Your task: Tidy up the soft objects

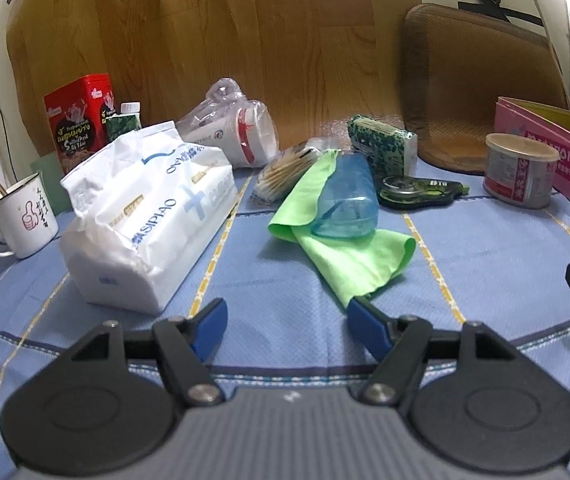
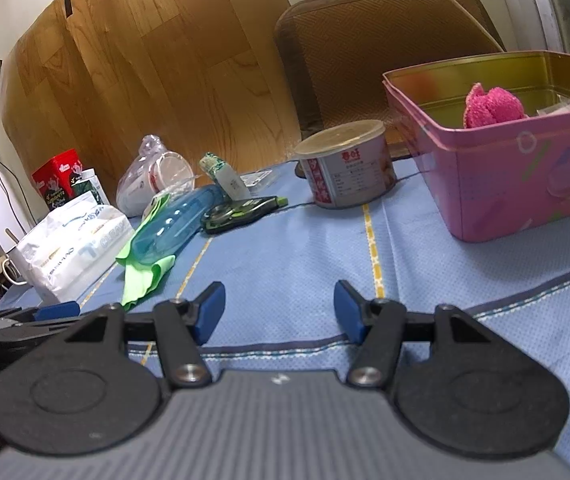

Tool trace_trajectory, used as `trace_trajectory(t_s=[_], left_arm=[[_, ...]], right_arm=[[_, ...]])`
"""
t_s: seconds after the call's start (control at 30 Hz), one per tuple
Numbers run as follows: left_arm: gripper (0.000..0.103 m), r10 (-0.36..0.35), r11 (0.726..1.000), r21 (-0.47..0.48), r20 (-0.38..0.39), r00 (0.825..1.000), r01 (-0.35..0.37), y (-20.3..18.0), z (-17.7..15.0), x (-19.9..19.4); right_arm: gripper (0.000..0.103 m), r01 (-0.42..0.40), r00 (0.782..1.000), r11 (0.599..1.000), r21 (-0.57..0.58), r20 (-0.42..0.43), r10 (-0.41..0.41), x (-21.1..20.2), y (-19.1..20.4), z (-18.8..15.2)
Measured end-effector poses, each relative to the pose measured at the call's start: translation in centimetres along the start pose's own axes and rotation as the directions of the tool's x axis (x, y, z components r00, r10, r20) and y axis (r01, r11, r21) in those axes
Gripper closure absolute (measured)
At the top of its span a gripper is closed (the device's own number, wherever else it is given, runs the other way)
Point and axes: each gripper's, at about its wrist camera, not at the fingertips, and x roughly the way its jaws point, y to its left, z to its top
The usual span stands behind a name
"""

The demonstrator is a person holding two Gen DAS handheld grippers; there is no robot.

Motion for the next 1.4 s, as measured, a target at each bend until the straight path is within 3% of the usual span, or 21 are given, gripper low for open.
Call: trace_trajectory(t_s=[0.6, 0.63, 0.73, 0.83, 1.1, 1.4], left_arm=[[0.03, -0.008, 1.0, -0.014, -0.005, 1.0, 0.008, 0.3, 0.1, 0.3], [0.027, -0.01, 1.0, -0.017, -0.006, 1.0, 0.01, 0.3, 0.0, 0.3], [0.001, -0.041, 0.999, -0.012, -0.009, 0.999, 0.041, 0.3, 0.0, 0.2], [0.0, -0.065, 0.998, -0.012, 0.021, 0.998, 0.065, 0.4, -0.3, -0.4], [0.0, -0.093, 0.993, -0.081, -0.048, 0.995, 0.089, 1.5, 0.0, 0.7], [0.001, -0.098, 0.991, -0.096, -0.049, 0.994, 0.093, 1.7, -0.2, 0.7]], right_arm=[[0.04, -0.012, 1.0, 1.0, -0.006, -0.004, 0.012, 0.0, -0.1, 0.0], [0.04, -0.012, 1.0, 1.0, -0.007, -0.005, 0.012, 0.0, -0.2, 0.0], [0.04, -0.015, 1.0, 1.0, -0.019, -0.011, 0.014, 0.0, -0.3, 0.1], [0.04, -0.012, 1.0, 0.999, -0.046, -0.022, 0.011, 0.1, -0.1, 0.1], [0.04, 0.017, 0.999, 0.99, -0.14, -0.039, -0.022, 0.6, 1.4, 0.0], [0.04, 0.04, 0.998, 0.985, -0.167, -0.039, -0.047, 0.7, 2.0, -0.1]])
